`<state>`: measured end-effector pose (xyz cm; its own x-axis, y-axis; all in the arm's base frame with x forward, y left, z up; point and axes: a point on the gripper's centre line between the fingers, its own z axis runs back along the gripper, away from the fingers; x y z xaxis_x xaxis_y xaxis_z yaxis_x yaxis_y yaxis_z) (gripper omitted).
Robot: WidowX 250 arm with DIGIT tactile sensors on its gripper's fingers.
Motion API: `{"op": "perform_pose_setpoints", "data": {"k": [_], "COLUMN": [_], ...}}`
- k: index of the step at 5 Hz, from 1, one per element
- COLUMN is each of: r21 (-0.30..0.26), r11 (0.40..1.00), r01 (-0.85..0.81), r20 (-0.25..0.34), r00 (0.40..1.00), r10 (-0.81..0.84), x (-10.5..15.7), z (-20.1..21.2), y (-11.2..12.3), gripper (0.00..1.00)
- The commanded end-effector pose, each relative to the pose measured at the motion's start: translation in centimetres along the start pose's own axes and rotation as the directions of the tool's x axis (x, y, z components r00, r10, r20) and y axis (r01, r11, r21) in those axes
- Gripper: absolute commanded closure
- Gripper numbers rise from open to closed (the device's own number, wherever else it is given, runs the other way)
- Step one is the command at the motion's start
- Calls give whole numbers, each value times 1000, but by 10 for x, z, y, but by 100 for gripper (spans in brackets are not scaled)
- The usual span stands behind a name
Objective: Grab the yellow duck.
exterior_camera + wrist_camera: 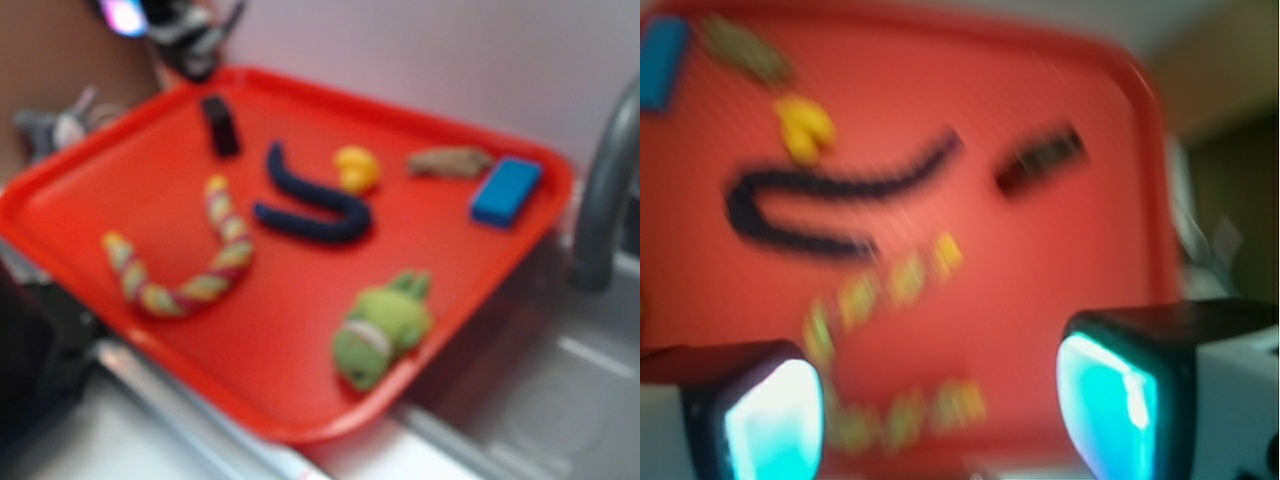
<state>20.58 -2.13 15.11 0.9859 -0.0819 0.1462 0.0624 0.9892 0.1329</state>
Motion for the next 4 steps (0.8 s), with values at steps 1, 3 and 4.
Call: {"op": "perform_pose_setpoints", "data": {"k": [1,3,4], "r21": [-44,-215,-236], "r11": [994,975,953], "r01": [-96,-56,188], "r20": [56,-1,-11], "r00": [994,998,981], "r10": [99,57,-196], "x": [75,126,125], "z": [-62,-121,-122], "y": [-6,-38,-58], "gripper": [0,0,0]}}
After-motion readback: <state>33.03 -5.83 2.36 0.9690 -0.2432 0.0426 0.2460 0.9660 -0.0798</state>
